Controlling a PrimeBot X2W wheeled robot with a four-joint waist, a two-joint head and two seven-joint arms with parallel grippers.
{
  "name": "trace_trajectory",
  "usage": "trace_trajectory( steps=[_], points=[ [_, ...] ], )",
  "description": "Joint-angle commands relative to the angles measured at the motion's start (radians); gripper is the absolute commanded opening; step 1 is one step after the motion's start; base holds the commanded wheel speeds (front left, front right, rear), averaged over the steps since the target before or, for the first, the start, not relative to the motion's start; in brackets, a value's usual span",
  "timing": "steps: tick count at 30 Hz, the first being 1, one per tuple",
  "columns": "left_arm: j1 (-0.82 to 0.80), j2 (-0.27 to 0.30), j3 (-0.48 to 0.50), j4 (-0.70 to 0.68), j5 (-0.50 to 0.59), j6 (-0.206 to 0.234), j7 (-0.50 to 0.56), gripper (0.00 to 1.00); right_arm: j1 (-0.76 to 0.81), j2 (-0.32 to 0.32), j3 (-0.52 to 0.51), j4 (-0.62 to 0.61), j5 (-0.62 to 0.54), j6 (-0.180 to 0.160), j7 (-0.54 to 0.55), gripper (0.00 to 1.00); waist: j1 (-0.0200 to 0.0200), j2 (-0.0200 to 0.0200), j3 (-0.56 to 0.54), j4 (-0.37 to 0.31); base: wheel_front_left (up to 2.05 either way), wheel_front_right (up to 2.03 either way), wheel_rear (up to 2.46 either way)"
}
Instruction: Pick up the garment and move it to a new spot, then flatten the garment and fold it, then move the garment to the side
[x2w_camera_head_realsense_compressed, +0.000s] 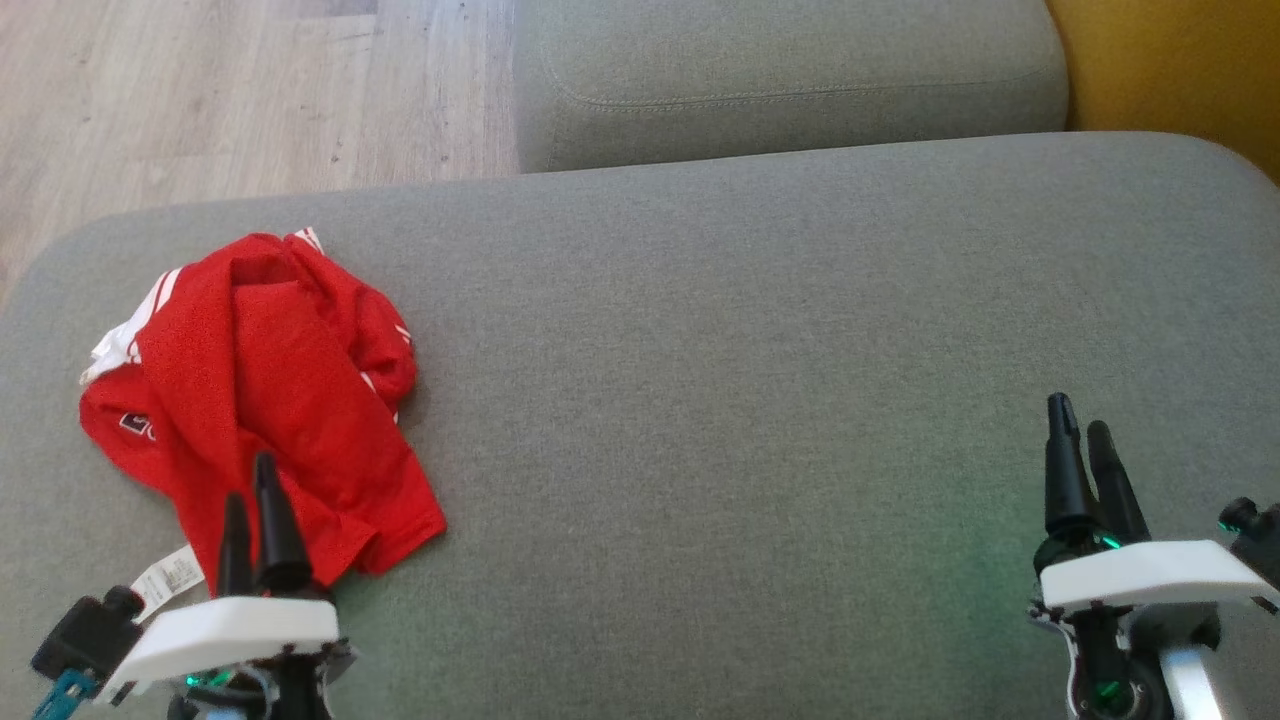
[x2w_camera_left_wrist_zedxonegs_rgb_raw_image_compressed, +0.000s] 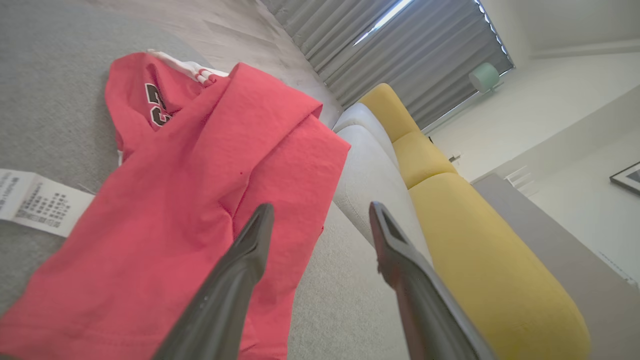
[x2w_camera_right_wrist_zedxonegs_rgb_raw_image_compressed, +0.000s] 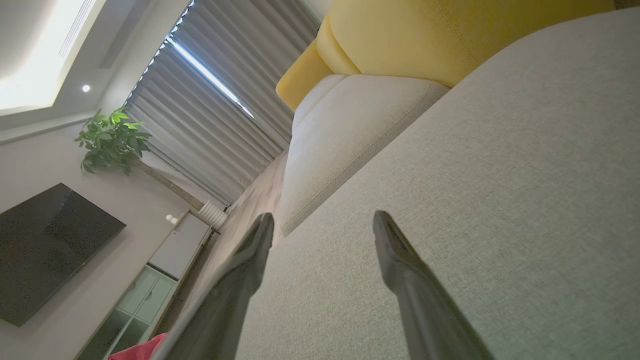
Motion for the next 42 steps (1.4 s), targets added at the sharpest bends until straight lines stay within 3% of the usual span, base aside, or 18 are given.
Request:
trace_trajectory(
  steps=[1, 15, 42],
  points=[
    [-0.027, 0.009, 0.000, -0.042, 0.053, 0.005, -0.014, 1.00, -0.052, -0.006, 0.020, -0.046, -0.051, 0.000, -0.017, 1.00, 0.0000, 0.0000, 0.000, 0.000, 0.00, 0.00, 0.00],
    [-0.033, 0.042, -0.094, -0.055, 0.299, 0.052, -0.052, 1.00, -0.052, -0.006, 0.054, -0.067, -0.252, 0.000, -0.056, 1.00, 0.0000, 0.0000, 0.000, 0.000, 0.00, 0.00, 0.00],
    [-0.078, 0.175, -0.345, -0.056, 0.660, 0.220, -0.134, 1.00, -0.059, -0.008, 0.117, -0.098, -0.705, -0.001, -0.138, 1.00, 0.0000, 0.0000, 0.003, -0.009, 0.00, 0.00, 0.00]
  ],
)
